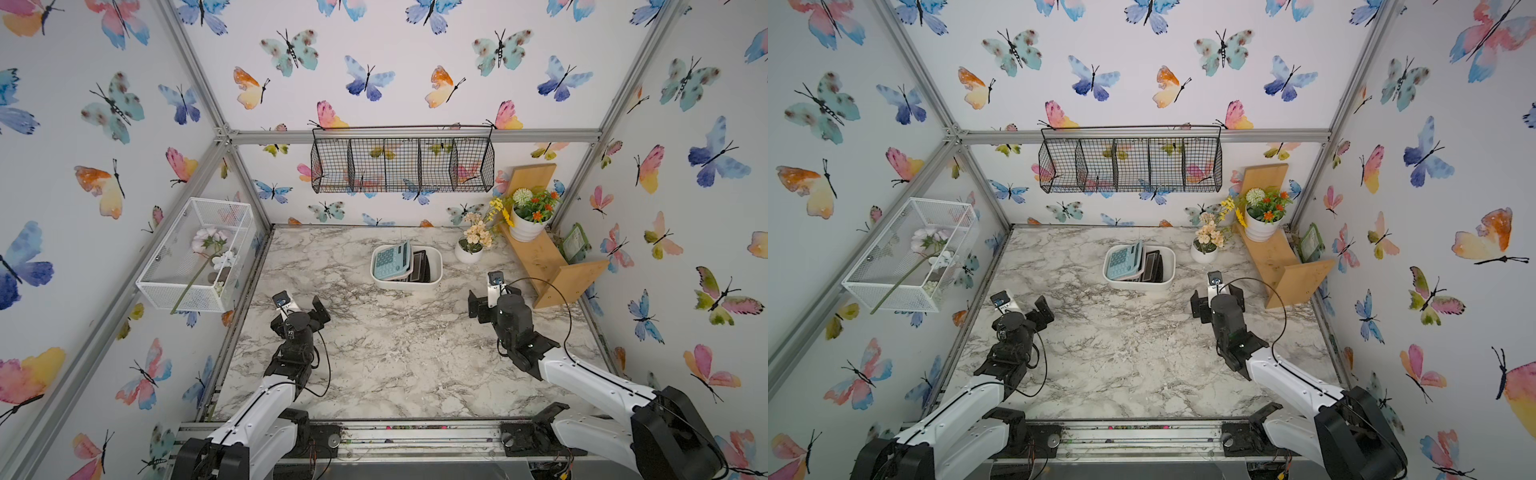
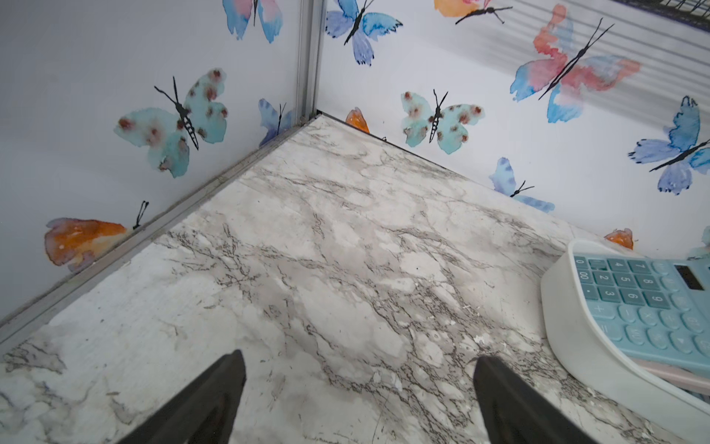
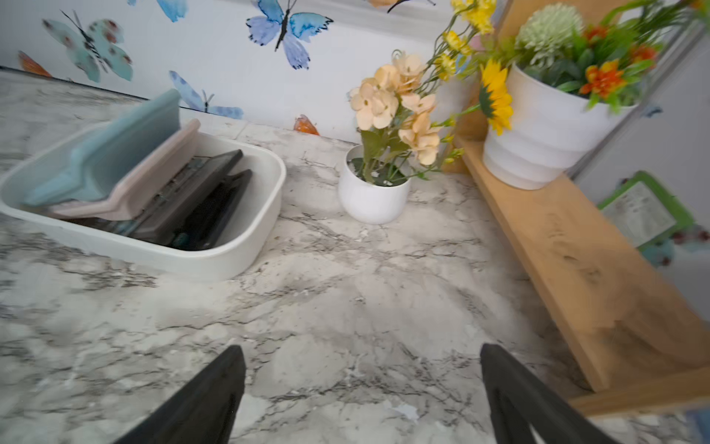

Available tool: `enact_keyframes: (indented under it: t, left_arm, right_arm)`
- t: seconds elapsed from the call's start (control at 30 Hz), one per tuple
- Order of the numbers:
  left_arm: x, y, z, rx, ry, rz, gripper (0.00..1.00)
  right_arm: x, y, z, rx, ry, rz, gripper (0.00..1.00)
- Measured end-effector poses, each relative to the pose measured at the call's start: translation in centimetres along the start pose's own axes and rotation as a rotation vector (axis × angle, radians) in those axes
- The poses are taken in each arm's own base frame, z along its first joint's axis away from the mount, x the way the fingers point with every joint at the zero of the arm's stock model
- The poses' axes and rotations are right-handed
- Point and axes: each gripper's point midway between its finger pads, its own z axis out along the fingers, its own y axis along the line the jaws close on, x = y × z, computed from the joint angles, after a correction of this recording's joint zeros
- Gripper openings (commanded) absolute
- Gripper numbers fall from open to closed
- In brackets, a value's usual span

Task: Put the calculator in the storage box
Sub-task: Reset both arms

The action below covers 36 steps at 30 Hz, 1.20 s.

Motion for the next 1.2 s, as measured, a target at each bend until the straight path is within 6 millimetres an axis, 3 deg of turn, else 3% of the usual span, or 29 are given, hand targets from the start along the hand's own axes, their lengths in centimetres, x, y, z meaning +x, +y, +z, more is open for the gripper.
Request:
enact_keyframes:
  t: [0.13,0.27,0.37,0.53,0.6,0.7,0.93,1.03,1.2]
  left_arm:
    - [-1.0,0.4,0.0,-0.018,-0.076,0.034,0.99]
    - [1.6,1.9,0.2,-0.064,-0.060,0.091,0.99]
    - [2.7,2.6,0.7,-0.093,-0.037,0.138,0.99]
    - [1.2,3.3,1.3,-0.111,-0.099,0.134,0.99]
    - [0.6,3.4,1.3,-0.106,-0.136,0.126,0.99]
    - [1.8,3.6,1.9,-0.092,-0.116,0.151,0.99]
    - [3.6,0.7,3.6,0.031,-0.060,0.250,0.99]
    - [2.3,0.3,4.0,0.044,-0.093,0.236,0.99]
    - [1.9,0.2,4.3,0.045,-0.090,0.233,0.99]
  right_arm:
    - [2.1,-2.8,0.5,0.139,-0.032,-0.042,0.98]
    - [5.8,-6.9,0.8,0.268,-0.014,-0.009,1.00]
    - [7.8,-8.9,1.2,0.326,0.013,0.005,1.00]
    - [6.7,-8.9,3.2,0.294,-0.044,0.057,1.00]
    - [7.2,-8.9,3.6,0.276,-0.028,0.069,0.99]
    - [6.9,-9.5,3.9,0.245,-0.054,0.109,0.98]
    - [7.3,-9.2,4.3,0.162,-0.075,0.139,0.98]
    - [7.0,-8.9,4.6,0.138,-0.080,0.147,0.98]
    - [7.0,-8.8,4.7,0.125,-0.078,0.154,0.98]
